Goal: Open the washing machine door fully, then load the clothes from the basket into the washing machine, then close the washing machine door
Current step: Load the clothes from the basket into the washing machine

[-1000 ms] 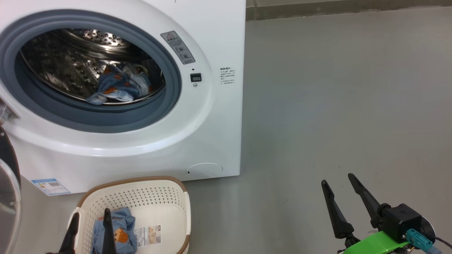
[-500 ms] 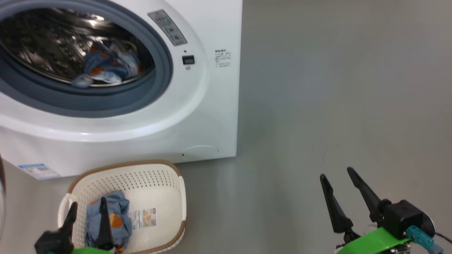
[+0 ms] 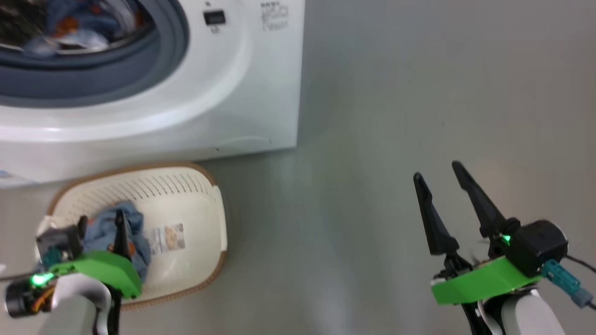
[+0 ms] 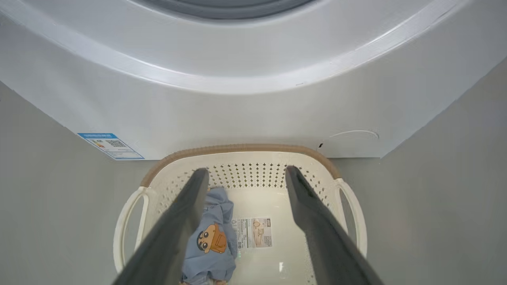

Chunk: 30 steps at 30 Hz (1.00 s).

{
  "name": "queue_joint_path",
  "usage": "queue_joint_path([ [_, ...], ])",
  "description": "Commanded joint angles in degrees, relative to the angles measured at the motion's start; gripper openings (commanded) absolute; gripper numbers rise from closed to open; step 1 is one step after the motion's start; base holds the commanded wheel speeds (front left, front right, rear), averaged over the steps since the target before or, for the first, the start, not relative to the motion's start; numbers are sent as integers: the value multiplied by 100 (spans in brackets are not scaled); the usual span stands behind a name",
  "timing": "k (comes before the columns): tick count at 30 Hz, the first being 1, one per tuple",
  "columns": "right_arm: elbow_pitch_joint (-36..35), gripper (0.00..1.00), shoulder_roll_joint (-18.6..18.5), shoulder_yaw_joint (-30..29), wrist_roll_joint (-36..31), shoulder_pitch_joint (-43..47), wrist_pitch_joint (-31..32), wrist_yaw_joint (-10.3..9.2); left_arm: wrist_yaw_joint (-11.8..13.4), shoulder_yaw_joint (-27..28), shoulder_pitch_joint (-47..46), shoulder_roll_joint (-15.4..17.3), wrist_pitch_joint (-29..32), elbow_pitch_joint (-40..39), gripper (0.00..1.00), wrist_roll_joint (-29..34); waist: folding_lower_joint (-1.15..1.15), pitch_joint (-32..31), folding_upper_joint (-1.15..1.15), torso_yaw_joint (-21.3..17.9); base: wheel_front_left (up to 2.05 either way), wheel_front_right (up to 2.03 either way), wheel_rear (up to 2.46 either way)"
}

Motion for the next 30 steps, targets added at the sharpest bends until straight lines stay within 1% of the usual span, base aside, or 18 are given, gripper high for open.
queue_joint_path([
  [1, -109, 100, -8, 185, 58, -200, -106, 51, -73, 175, -336, 245, -16, 241, 100, 53, 0, 791, 0, -257, 0, 0, 0],
  [6, 33, 100, -8, 366, 165, -497, -303, 51, -153, 125, -794, 303, -89, 1028, 100, 109, 0, 1264, 0, -465, 0, 0, 0],
  [9, 116, 100, -8, 434, 242, -651, -403, 51, -92, 51, -1001, 405, -89, 1439, 100, 230, 0, 1520, 0, -567, 0, 0, 0],
  [13, 213, 100, -8, 538, 344, -837, -504, 51, 57, -96, -1316, 615, -54, 1871, 100, 474, 0, 1848, 0, -685, 0, 0, 0],
  [18, 319, 100, -8, 710, 488, -1061, -583, 51, 151, -226, -1681, 878, 71, 2245, 100, 670, 0, 2276, 0, -856, 0, 0, 0],
  [22, 373, 100, -8, 772, 563, -1221, -611, 51, 204, -187, -1911, 1115, 105, 2457, 100, 675, 0, 2585, 0, -997, 0, 0, 0],
  [23, 373, 100, -8, 772, 563, -1221, -611, 51, 204, -187, -1911, 1115, 105, 2457, 100, 675, 0, 2585, 0, -997, 0, 0, 0],
  [30, 254, 100, -8, 801, 720, -1417, -617, 51, 107, -110, -2252, 1397, 263, 2749, 100, 571, 0, 3000, 0, -1111, 0, 0, 0],
])
